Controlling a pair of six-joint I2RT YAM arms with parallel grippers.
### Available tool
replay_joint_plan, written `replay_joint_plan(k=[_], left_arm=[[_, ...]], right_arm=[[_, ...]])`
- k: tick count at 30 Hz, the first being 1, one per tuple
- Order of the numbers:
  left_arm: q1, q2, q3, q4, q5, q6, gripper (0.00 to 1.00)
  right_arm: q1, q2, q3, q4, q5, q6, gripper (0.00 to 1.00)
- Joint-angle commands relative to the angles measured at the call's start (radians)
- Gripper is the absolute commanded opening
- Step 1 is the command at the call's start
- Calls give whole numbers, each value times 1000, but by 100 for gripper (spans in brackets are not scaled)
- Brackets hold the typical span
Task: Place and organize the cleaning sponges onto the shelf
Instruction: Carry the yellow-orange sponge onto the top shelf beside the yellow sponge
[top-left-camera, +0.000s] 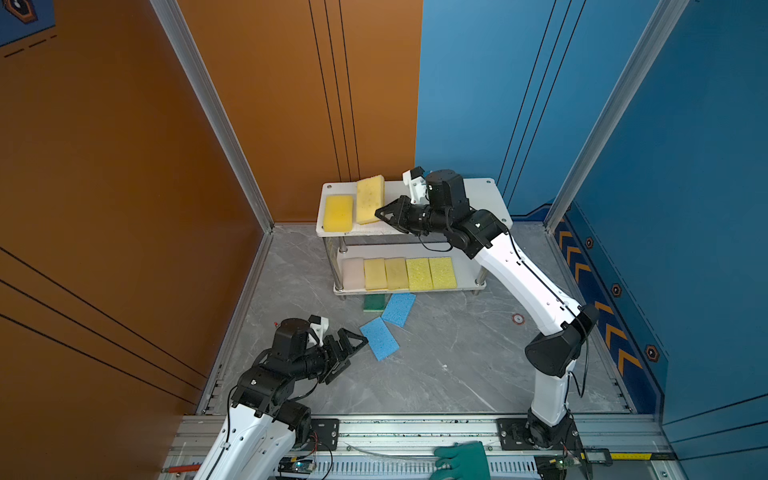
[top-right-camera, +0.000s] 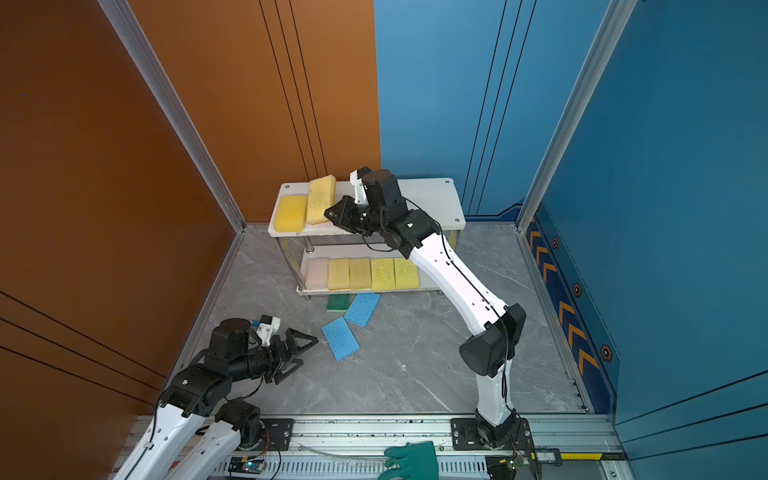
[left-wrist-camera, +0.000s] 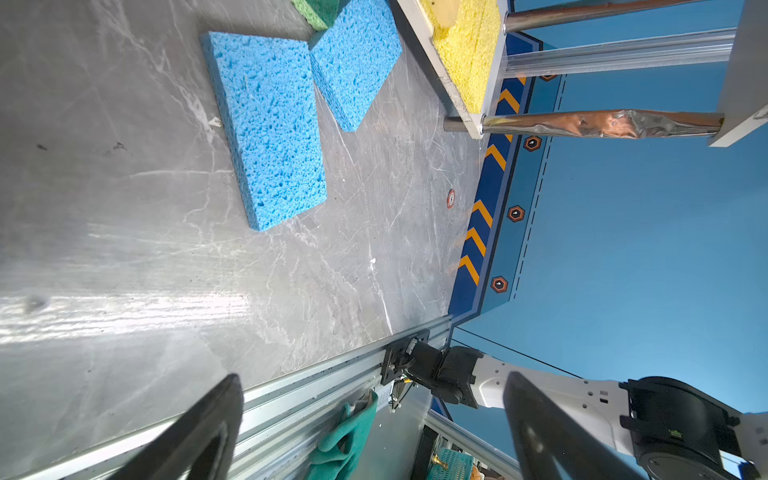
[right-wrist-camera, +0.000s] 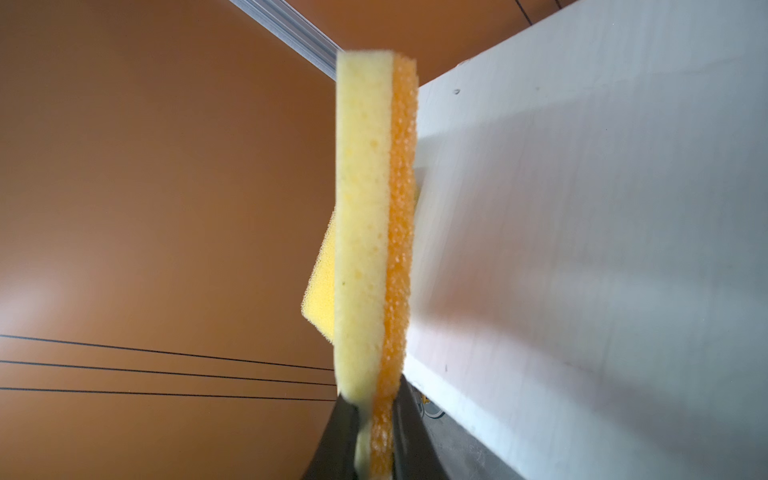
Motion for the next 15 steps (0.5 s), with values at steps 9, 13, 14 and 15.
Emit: replay_joint_plan(k=[9, 13, 14, 15], left_arm=[[38, -24, 1, -50, 39, 16, 98], [49, -30, 1, -61, 49, 22, 98], [52, -33, 1, -64, 50, 21, 98], [55, -37, 1, -65, 52, 22, 98]], right_arm=[[-5, 37, 41, 17, -11, 61, 16], [-4, 46, 41, 24, -20, 77, 18], [-4, 47, 41, 28, -22, 80, 19], [-3, 49, 41, 31, -26, 84, 19]])
